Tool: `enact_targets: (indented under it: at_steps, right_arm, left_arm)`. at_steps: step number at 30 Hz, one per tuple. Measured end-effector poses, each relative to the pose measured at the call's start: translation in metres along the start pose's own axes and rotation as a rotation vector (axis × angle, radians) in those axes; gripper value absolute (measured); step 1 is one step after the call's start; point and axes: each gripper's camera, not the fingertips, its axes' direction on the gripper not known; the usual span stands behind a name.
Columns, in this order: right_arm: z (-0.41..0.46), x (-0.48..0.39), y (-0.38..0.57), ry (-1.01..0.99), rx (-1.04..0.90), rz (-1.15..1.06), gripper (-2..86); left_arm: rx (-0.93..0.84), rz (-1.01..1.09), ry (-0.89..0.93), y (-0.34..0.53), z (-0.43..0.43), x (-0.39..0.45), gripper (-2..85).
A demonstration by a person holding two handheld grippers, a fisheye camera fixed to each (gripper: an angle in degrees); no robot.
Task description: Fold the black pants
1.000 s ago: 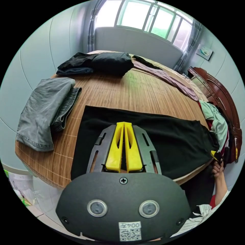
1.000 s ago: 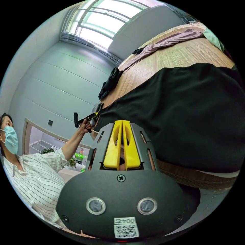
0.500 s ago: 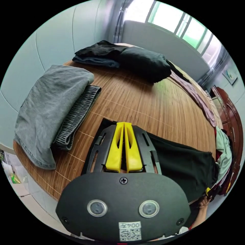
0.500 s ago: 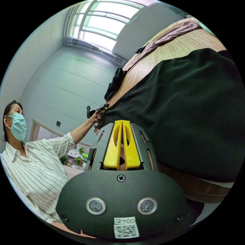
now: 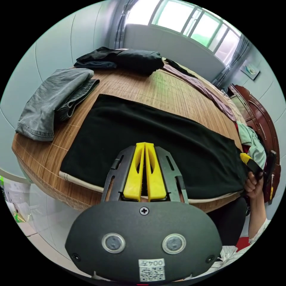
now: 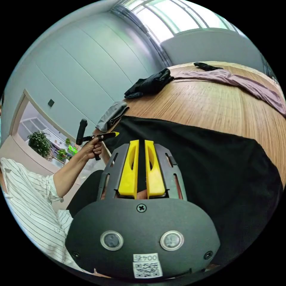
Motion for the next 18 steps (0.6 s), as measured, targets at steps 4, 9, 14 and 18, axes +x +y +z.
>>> enact_targets:
  at_steps: [4,9,14,18]
  right_arm:
    - [0.101,-0.050,-0.092,0.063,-0.186,-0.213,5.3]
    - [0.208,-0.089,-0.145,0.163,-0.376,-0.408,7.4]
    - [0.309,-0.108,-0.176,0.216,-0.539,-0.544,9.8]
    - [0.346,-0.118,-0.189,0.220,-0.582,-0.603,9.9]
  left_arm:
    - [0.008,-0.001,-0.057,0.002,0.009,-0.004,0.2]
    - [0.020,-0.003,0.084,0.011,0.015,-0.035,0.5]
    - [-0.007,0.025,0.131,0.005,0.023,-0.047,0.6]
    - [-0.020,0.020,0.165,-0.002,0.027,-0.053,0.6]
